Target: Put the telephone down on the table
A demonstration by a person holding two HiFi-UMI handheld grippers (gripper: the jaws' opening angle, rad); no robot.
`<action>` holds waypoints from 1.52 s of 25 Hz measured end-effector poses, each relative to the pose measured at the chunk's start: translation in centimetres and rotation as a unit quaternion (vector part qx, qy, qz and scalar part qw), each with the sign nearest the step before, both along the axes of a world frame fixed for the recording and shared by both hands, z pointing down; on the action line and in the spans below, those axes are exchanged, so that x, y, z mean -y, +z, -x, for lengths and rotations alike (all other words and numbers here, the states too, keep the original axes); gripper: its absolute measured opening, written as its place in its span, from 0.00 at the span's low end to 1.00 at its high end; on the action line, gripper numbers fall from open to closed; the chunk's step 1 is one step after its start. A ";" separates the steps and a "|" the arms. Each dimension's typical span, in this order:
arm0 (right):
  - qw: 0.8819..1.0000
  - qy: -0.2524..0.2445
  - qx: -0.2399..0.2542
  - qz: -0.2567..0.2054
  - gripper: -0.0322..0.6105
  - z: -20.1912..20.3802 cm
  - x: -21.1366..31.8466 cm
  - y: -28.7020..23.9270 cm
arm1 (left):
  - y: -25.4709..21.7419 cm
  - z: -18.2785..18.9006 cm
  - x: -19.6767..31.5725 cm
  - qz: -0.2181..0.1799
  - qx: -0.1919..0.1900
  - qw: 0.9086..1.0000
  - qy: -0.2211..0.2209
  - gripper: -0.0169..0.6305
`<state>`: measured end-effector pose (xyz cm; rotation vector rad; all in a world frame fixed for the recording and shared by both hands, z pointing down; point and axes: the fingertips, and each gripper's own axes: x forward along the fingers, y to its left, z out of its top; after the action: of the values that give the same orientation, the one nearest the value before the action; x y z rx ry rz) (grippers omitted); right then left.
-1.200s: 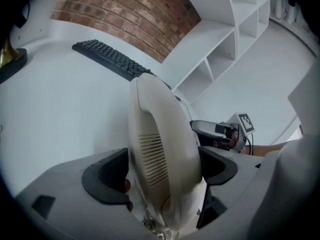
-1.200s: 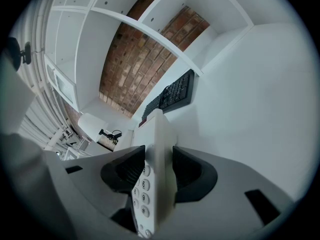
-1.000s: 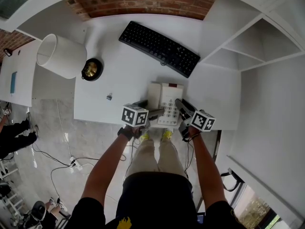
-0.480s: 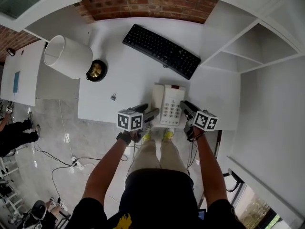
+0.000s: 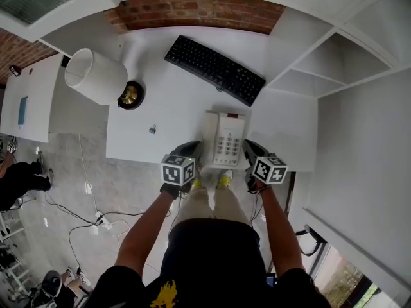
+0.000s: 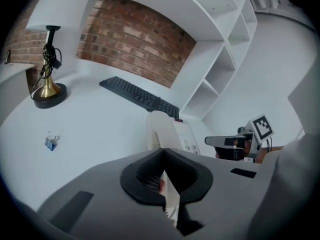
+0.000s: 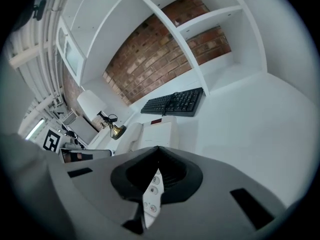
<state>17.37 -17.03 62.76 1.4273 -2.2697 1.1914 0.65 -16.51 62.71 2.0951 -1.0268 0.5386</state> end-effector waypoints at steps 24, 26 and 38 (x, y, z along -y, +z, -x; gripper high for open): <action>0.988 -0.036 -0.015 -0.148 0.05 0.5 -0.6 -16.4 | -15.9 -0.7 0.0 -0.125 -0.075 0.989 0.026 0.05; 0.986 -0.033 -0.015 -0.165 0.05 0.2 -0.7 -18.0 | -17.3 -0.9 0.1 -0.145 -0.073 0.986 0.035 0.05; 0.969 -0.018 -0.030 -0.245 0.05 -1.2 -0.2 -25.0 | -23.4 -0.2 1.8 -0.231 -0.069 0.970 0.027 0.05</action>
<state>18.59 -16.84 37.74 1.5361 -2.6499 0.5798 0.81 -18.32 39.30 2.5314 -1.0929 0.1807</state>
